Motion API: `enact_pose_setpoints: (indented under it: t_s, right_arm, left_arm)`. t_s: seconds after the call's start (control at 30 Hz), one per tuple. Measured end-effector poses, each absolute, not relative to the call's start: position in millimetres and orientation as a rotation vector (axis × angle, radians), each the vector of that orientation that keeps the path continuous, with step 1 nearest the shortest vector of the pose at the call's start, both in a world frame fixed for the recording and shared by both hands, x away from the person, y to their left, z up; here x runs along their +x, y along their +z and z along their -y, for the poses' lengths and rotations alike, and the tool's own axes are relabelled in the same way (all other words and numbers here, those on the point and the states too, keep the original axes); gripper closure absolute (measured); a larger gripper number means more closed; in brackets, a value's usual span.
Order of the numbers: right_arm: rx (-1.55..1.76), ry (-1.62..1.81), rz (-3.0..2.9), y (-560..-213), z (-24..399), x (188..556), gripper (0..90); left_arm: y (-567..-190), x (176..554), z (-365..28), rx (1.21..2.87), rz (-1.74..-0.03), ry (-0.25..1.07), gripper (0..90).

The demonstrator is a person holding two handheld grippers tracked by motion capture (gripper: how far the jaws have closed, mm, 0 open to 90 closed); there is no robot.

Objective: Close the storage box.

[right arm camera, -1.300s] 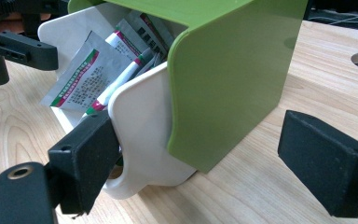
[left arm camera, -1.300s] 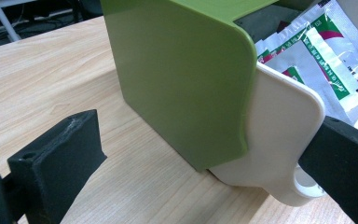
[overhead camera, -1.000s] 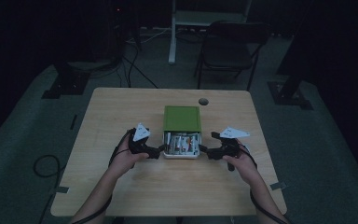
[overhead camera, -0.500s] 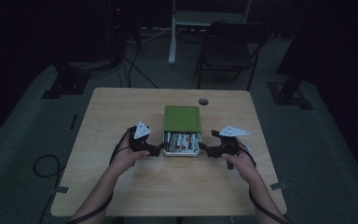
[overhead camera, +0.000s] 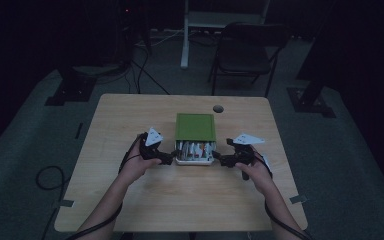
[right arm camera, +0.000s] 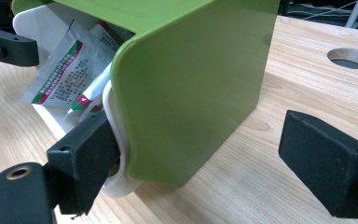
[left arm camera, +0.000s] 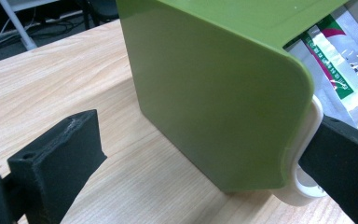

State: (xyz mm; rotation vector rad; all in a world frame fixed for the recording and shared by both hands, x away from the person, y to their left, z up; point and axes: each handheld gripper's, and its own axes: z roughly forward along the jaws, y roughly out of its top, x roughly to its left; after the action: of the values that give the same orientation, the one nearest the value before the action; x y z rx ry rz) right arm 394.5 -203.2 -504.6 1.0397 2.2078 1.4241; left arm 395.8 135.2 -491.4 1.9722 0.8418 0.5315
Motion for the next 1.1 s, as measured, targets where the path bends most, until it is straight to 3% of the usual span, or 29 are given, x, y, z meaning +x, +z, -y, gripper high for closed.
enact_pose_setpoints:
  t_s: [1.1]
  right_arm:
    - [1.054, 1.457, -2.186, -499.0, 199.1, 392.6, 10.3]
  left_arm:
    - [-489.6, 389.6, -126.6, 1.957, -0.817, 0.521, 1.2]
